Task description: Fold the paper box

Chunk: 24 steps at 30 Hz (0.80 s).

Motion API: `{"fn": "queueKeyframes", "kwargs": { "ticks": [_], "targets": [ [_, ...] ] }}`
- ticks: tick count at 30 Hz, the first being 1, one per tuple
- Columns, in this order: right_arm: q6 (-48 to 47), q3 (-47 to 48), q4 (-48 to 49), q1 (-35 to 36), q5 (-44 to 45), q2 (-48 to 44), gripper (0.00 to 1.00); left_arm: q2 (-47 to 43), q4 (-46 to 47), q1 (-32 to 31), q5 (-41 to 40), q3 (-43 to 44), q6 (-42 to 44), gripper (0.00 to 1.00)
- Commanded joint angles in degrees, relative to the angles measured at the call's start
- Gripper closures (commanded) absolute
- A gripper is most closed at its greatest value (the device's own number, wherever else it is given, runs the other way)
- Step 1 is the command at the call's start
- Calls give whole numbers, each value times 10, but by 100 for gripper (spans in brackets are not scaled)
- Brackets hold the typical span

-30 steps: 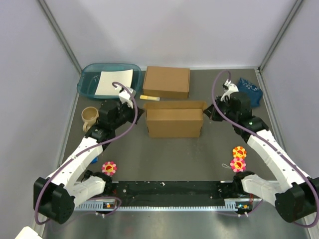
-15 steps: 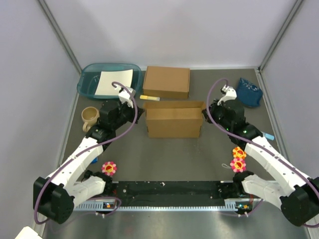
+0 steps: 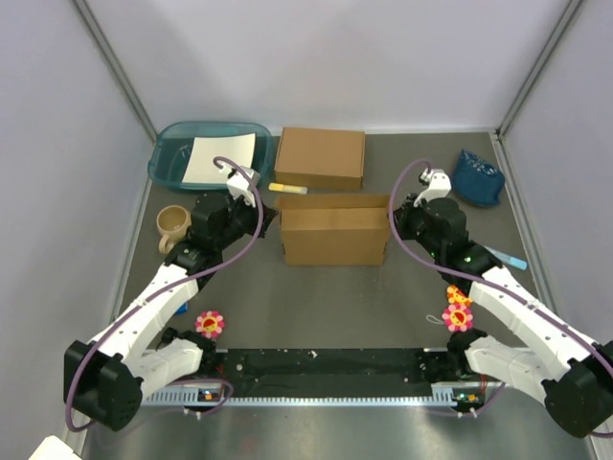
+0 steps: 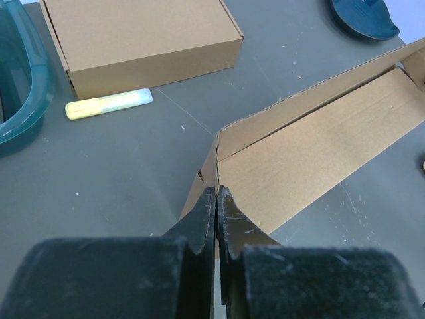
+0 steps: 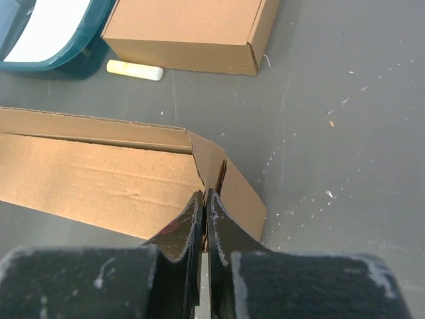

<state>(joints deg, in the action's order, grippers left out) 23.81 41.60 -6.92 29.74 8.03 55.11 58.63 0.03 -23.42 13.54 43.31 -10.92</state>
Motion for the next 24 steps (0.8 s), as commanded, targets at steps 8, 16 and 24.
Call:
{"fn": "queueKeyframes", "kwargs": {
  "ticks": [8, 16, 24],
  "targets": [
    [-58, -6, -93, 20, -23, 14, 100, -8, 21, -16, 28, 1, -9, 100],
    [-75, 2, -102, 19, -16, 15, 100, -7, 17, -16, 25, 5, -7, 100],
    [-70, -15, -98, 19, -16, 23, 100, -16, 44, -16, 49, 12, -64, 100]
  ]
}}
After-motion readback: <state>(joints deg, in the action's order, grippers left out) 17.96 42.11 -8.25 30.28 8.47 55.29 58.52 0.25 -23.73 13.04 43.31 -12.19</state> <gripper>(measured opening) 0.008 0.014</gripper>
